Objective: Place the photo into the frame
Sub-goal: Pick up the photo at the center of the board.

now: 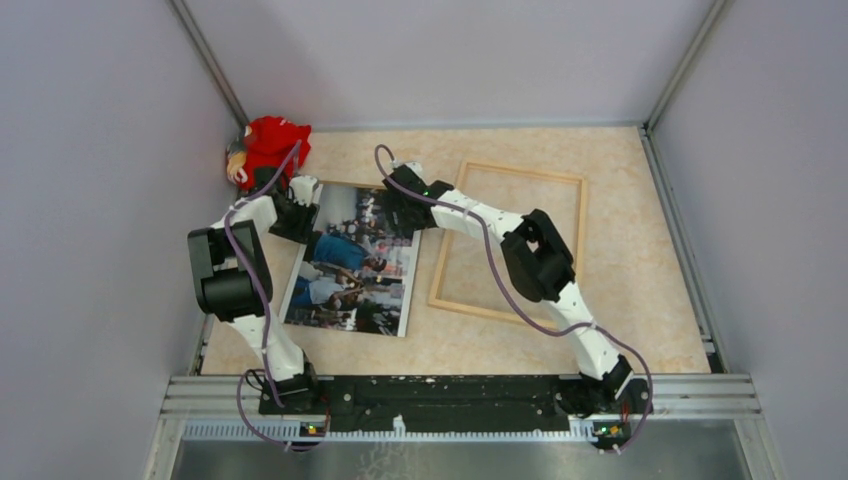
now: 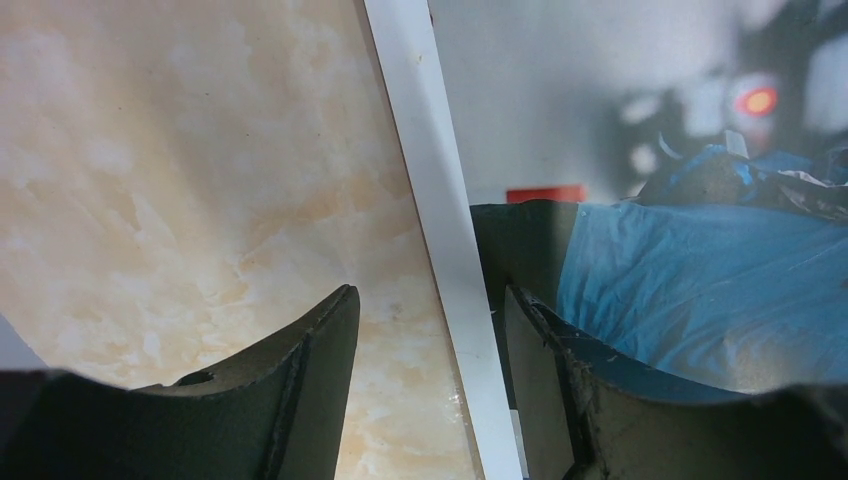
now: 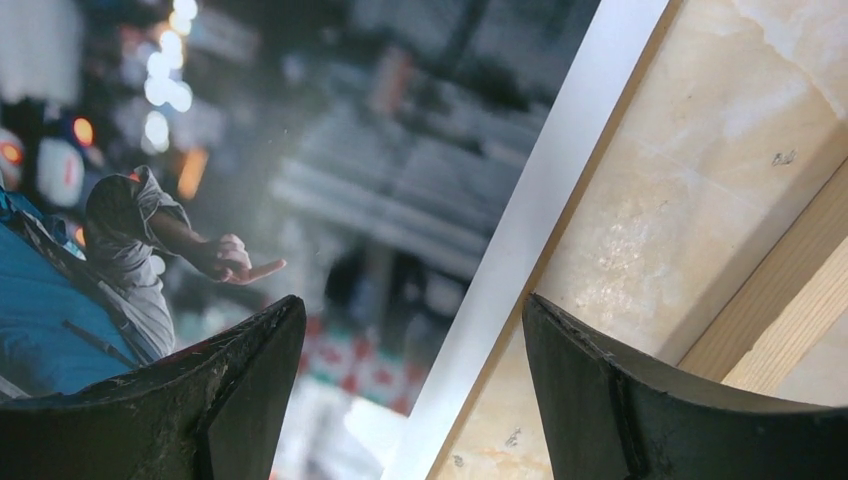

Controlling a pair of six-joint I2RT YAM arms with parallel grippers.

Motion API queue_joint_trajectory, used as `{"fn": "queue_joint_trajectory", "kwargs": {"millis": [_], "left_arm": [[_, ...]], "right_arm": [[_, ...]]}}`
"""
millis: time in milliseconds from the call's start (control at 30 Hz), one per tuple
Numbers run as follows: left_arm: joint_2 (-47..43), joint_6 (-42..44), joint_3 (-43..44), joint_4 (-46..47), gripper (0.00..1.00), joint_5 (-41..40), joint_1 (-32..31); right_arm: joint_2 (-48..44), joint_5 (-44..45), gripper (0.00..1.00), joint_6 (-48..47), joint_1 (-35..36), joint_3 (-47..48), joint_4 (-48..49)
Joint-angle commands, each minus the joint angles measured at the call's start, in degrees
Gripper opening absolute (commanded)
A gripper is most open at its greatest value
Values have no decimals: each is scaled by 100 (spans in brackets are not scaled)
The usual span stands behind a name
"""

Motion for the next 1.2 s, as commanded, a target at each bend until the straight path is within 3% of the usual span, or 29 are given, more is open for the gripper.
{"fn": "queue_joint_trajectory", "kwargs": {"millis": [0, 467, 800, 933, 1167], "left_arm": [[103, -45, -223, 46, 62, 68, -51], [94, -22, -163, -27, 61, 77, -54], [-52, -19, 1321, -956, 72, 486, 122], [77, -65, 1407, -776, 74, 78, 117], [287, -31, 724, 101, 70, -1169, 118]], "right_arm": [[75, 221, 79, -200, 305, 502, -55], [259, 670, 82, -478, 396, 976, -438], [-244, 174, 87, -147, -261, 333, -39], [-212, 31, 89, -40, -313, 216, 74], [-88, -206, 90, 144, -380, 147, 146]]}}
